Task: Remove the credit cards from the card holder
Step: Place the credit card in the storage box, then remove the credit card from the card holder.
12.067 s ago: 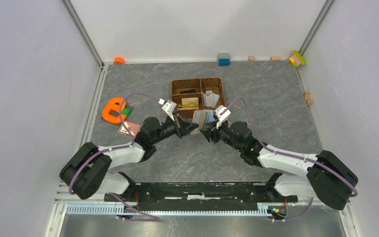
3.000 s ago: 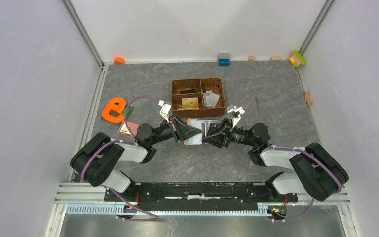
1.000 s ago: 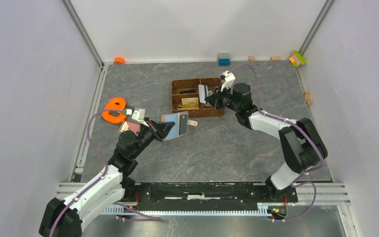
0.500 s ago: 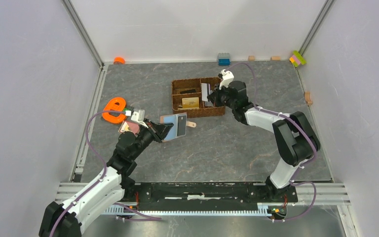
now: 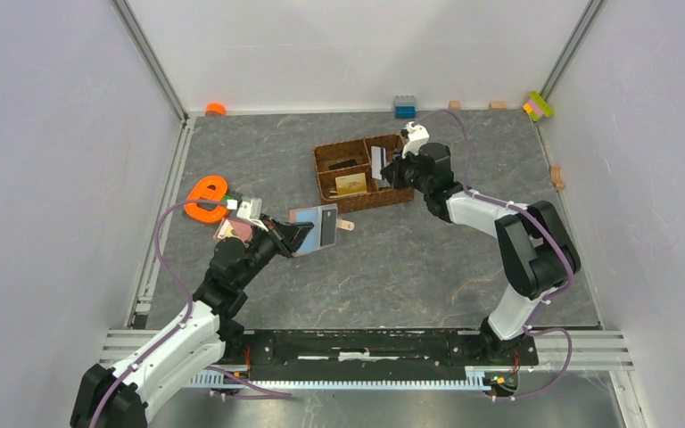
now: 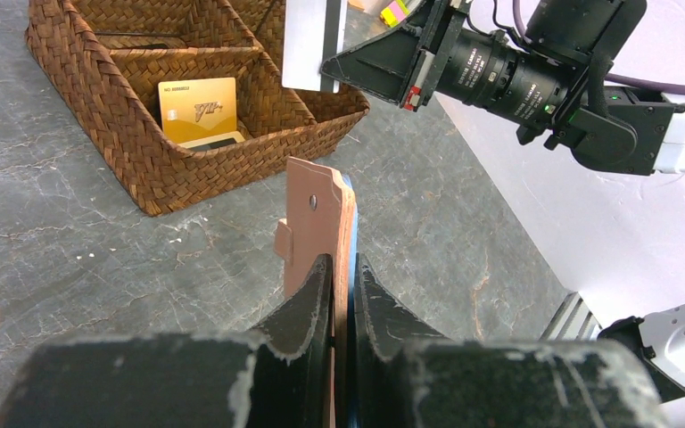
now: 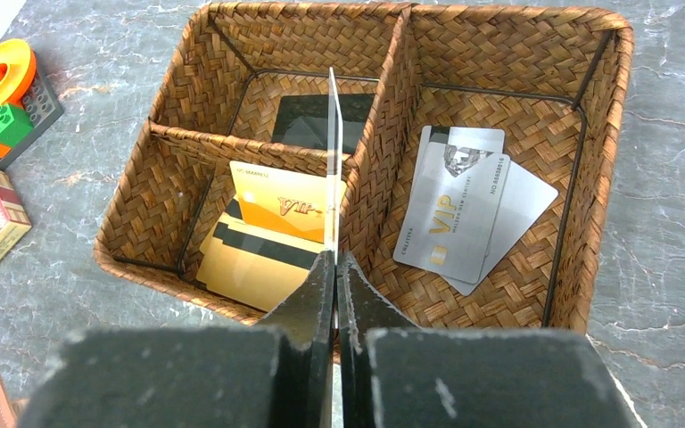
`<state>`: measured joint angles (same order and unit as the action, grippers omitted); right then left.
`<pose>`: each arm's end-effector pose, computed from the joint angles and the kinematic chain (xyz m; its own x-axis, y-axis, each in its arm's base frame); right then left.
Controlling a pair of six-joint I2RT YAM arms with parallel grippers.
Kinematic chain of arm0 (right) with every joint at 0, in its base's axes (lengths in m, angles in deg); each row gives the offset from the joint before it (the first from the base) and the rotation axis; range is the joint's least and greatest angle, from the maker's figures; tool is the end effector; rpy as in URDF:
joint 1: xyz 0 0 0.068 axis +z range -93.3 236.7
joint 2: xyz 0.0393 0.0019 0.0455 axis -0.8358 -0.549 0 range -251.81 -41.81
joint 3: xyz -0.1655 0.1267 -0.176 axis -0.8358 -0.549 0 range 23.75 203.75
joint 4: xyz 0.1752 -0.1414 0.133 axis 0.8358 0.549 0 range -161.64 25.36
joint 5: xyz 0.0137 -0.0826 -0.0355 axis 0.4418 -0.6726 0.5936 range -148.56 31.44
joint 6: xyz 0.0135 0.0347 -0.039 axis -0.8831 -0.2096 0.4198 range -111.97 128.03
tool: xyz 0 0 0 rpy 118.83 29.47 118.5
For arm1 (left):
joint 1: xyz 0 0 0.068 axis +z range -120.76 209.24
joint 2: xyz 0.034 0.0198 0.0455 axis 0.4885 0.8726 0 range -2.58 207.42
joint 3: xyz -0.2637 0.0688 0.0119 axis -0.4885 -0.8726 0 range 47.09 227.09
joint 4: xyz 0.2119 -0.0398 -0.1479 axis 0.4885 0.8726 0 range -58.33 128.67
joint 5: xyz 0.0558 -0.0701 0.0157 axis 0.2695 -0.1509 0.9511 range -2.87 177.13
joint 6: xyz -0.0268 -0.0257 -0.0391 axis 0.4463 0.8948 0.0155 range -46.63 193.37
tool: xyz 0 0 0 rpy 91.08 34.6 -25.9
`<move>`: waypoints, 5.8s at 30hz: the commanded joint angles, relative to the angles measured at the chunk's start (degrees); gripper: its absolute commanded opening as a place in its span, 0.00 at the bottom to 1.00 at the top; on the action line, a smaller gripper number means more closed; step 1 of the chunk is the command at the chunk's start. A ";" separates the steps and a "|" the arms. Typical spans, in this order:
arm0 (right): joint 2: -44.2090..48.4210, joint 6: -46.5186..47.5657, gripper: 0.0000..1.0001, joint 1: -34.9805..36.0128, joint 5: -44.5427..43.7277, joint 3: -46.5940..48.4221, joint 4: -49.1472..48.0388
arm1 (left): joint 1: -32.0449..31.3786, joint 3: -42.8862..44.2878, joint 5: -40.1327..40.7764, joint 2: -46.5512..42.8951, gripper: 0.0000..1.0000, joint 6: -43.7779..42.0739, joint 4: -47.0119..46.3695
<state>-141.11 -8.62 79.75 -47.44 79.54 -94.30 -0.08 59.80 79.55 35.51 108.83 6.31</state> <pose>0.3501 0.1564 0.2101 -0.4714 0.1049 -0.8757 -0.4331 0.8374 0.3334 0.1447 -0.0867 0.2256 -0.3484 -0.4639 -0.8145 0.4890 0.6514 -0.5802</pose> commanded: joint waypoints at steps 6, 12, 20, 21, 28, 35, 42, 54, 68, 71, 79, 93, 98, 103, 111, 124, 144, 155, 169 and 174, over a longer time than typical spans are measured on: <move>3.53 1.33 0.02 -1.34 0.22 -1.40 -2.36 | 0.21 0.39 0.02 -0.06 0.07 -2.15 -1.79; 4.38 1.55 0.02 -1.77 -1.88 -2.79 -2.47 | 0.23 0.47 -0.30 0.26 0.06 -1.98 -1.99; -1.86 1.28 0.00 -1.52 7.37 1.07 1.47 | 0.22 0.47 -0.60 0.77 0.06 -1.58 -2.67; -2.36 1.09 0.00 -1.35 8.66 1.07 1.32 | 0.19 0.47 -0.68 0.84 0.06 -1.57 -2.74; -2.57 -1.67 0.00 -0.08 17.14 0.20 -3.00 | 0.22 0.48 -0.86 1.12 0.06 -1.49 -3.02; -1.20 -1.63 0.00 -0.05 15.78 -0.34 -2.37 | 0.21 0.47 -0.97 1.23 0.05 -1.42 -2.98; -2.30 -0.45 0.01 -0.12 4.83 2.84 1.15 | 0.22 0.47 -1.02 1.63 0.05 -1.20 -3.46; -0.30 0.11 0.44 -0.11 3.61 1.82 -1.54 | 0.21 0.47 -1.96 4.16 0.05 -0.56 -5.63; 22.22 1.97 0.66 2.01 12.04 -21.94 -12.28 | 0.00 0.65 -6.86 12.56 0.04 3.87 -14.93; 25.67 2.06 0.72 3.19 13.05 -27.36 -14.64 | -0.48 1.23 -8.24 15.76 0.03 5.16 -18.05; 30.23 -0.98 0.98 4.29 16.15 -36.54 -23.88 | -2.91 -0.10 -11.30 21.11 0.03 9.39 -31.18; 35.65 -7.65 0.98 4.29 25.31 -42.33 -34.22 | -7.11 0.03 -16.71 26.49 0.03 16.88 -46.48; 35.52 -12.10 0.98 4.28 28.21 -43.75 -40.20 | -7.68 -0.22 -18.04 27.30 0.03 18.89 -50.60; 34.08 -15.52 0.98 4.29 30.30 -44.29 -45.16 | -7.93 -0.97 -18.74 25.56 0.04 19.59 -51.99; 28.44 -25.52 0.98 4.32 36.51 -44.85 -61.65 | -8.10 -1.54 -19.85 22.63 0.03 20.08 -52.02; 24.75 -33.36 0.41 4.90 40.20 -44.55 -72.93 | -10.17 -1.21 -18.27 22.68 0.04 17.47 -51.44; 31.07 -15.88 0.10 4.20 27.82 -41.69 -38.58 | -10.05 1.51 15.13 -6.74 0.61 -2.90 3.17; 32.77 -10.43 0.11 4.27 20.25 -39.91 -27.15 | -13.46 3.98 -7.68 3.51 0.47 -5.74 -9.88; 33.17 -12.31 0.12 4.29 25.93 -39.86 -28.57 | -15.41 12.38 -13.17 25.60 0.47 -6.65 -12.88; 34.32 -13.34 0.12 4.36 28.55 -40.67 -30.69 | -15.36 13.56 -13.55 30.37 0.47 -6.18 -15.46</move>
<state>-109.07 -20.88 84.06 -22.31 37.58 -119.50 -15.25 70.79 67.44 63.60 104.96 -3.81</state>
